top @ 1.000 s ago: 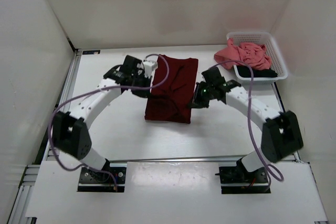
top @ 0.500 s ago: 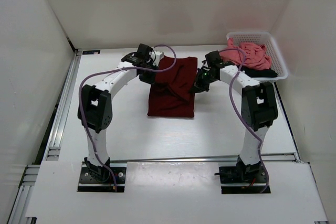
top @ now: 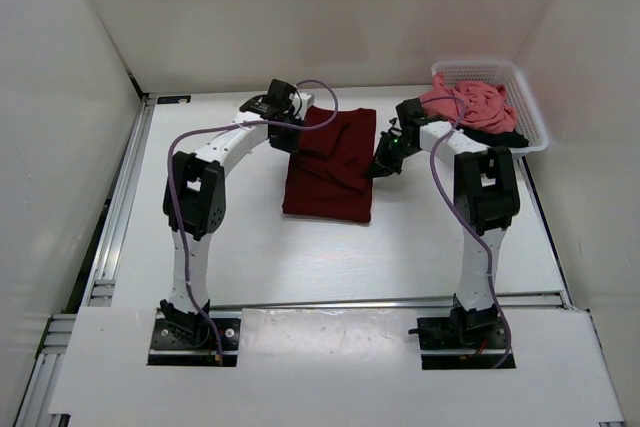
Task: Fold and stack the t-shirts
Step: Fold the folded rectangular tshirt in 1/3 of the way
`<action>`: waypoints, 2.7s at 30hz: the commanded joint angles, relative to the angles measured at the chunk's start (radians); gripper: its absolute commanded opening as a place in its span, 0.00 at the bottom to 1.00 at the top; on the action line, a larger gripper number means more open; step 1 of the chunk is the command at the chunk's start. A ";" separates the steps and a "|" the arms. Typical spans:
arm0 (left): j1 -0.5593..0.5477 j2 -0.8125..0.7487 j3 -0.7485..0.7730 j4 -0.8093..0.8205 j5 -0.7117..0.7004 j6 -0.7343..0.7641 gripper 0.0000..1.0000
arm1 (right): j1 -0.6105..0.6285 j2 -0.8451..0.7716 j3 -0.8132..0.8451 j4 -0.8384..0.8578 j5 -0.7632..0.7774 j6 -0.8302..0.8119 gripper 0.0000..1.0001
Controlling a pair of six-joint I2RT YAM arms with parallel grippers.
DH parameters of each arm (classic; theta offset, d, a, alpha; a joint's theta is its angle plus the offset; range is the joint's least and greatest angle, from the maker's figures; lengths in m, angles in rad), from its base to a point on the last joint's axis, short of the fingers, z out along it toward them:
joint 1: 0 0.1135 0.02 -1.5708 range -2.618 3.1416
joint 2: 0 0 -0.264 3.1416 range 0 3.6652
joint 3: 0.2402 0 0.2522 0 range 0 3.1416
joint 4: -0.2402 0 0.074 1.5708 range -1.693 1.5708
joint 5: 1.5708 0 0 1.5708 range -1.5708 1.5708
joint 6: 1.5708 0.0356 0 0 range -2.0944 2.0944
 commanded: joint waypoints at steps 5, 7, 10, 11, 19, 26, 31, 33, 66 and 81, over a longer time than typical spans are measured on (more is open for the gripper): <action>0.005 0.044 0.075 0.020 -0.020 0.000 0.17 | -0.030 0.035 0.087 -0.020 0.000 0.005 0.30; 0.005 0.060 0.095 0.020 -0.071 0.000 0.23 | -0.050 0.046 0.110 -0.020 0.009 0.016 0.32; 0.015 0.070 0.144 0.020 -0.123 0.000 0.46 | -0.070 0.035 0.165 -0.020 0.032 0.016 0.34; 0.026 0.080 0.170 0.020 -0.123 0.000 0.52 | -0.070 0.024 0.176 -0.020 0.043 0.007 0.34; 0.035 -0.078 0.051 0.020 -0.106 0.000 0.72 | 0.031 -0.172 0.021 -0.121 0.221 -0.104 0.38; -0.001 -0.204 -0.216 0.020 -0.048 0.000 0.70 | 0.053 -0.139 -0.062 -0.038 0.066 -0.033 0.43; -0.023 -0.218 -0.293 0.020 -0.048 0.000 0.70 | 0.083 -0.097 -0.042 -0.038 0.066 -0.023 0.46; -0.023 -0.218 -0.305 0.020 -0.048 0.000 0.70 | 0.083 -0.097 -0.042 -0.038 0.076 -0.014 0.46; -0.041 -0.215 -0.417 0.020 -0.086 0.000 0.70 | -0.025 0.171 0.285 -0.006 0.055 0.218 0.00; -0.041 -0.233 -0.436 0.020 -0.077 0.000 0.70 | -0.042 0.077 0.249 0.140 0.104 0.146 0.51</action>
